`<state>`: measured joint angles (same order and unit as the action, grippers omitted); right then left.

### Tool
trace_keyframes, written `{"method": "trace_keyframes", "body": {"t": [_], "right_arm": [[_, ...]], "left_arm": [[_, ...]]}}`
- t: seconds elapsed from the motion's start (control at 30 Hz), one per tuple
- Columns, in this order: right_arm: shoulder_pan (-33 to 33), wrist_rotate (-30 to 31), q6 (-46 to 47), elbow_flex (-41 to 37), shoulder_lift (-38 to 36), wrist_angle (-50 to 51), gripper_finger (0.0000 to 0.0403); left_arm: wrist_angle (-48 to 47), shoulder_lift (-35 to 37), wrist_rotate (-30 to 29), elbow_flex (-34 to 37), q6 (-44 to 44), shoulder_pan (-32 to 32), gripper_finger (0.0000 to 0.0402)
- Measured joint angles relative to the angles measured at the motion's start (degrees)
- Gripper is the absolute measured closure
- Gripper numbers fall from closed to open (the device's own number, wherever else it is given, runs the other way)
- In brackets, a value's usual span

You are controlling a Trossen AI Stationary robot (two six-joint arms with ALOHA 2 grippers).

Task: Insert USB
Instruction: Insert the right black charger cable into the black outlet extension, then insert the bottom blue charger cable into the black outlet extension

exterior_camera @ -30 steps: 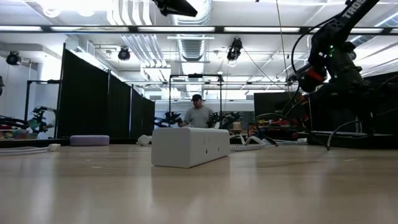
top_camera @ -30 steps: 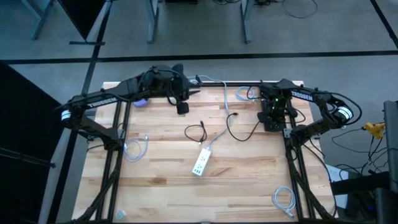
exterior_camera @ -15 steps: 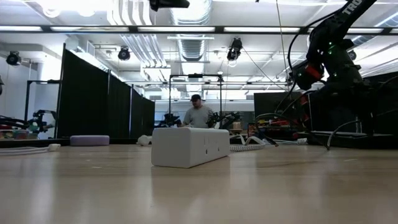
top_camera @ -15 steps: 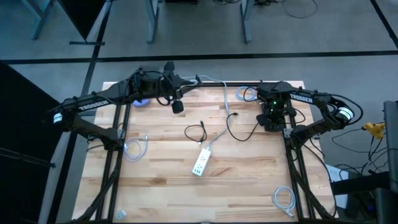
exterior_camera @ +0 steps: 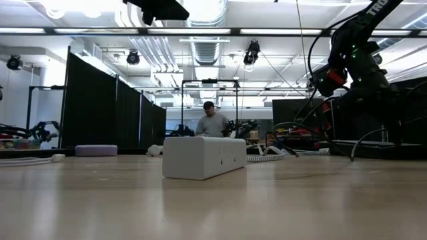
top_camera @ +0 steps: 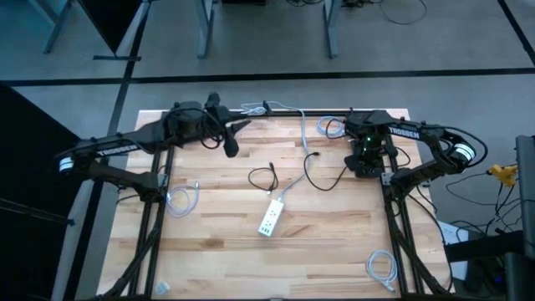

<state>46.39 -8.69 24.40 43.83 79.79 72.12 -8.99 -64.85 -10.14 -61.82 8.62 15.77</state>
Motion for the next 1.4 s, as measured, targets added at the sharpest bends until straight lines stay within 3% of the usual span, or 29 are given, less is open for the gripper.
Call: {"method": "trace_keyframes", "body": {"t": [0.27,0.57,0.73,1.17,1.27,1.4], "right_arm": [[0.0,0.2,-0.4,0.0,0.1,-0.1,0.039],[0.0,0.9,-1.3,-0.3,-2.8,-0.2,0.0268],[0.0,1.0,0.0,-0.3,-6.8,-0.3,0.0221],[0.0,1.1,1.8,-0.1,-13.6,-14.6,0.0182],[-0.2,-1.7,1.8,-0.1,-14.5,-18.0,0.0181],[-2.8,-5.4,1.0,-0.1,-16.2,-20.1,0.0186]], "left_arm": [[0.0,0.1,0.1,0.0,1.4,0.0,0.0337],[-1.8,1.5,-0.1,0.0,2.5,0.0,0.0307],[-2.8,3.0,-1.4,0.0,4.2,0.0,0.0281],[-2.9,8.4,-1.3,0.0,3.7,-1.5,0.0242],[-5.0,10.8,1.7,-0.1,1.2,-2.4,0.0243],[-9.3,12.8,11.0,-0.1,-3.4,-2.4,0.0253]]}}
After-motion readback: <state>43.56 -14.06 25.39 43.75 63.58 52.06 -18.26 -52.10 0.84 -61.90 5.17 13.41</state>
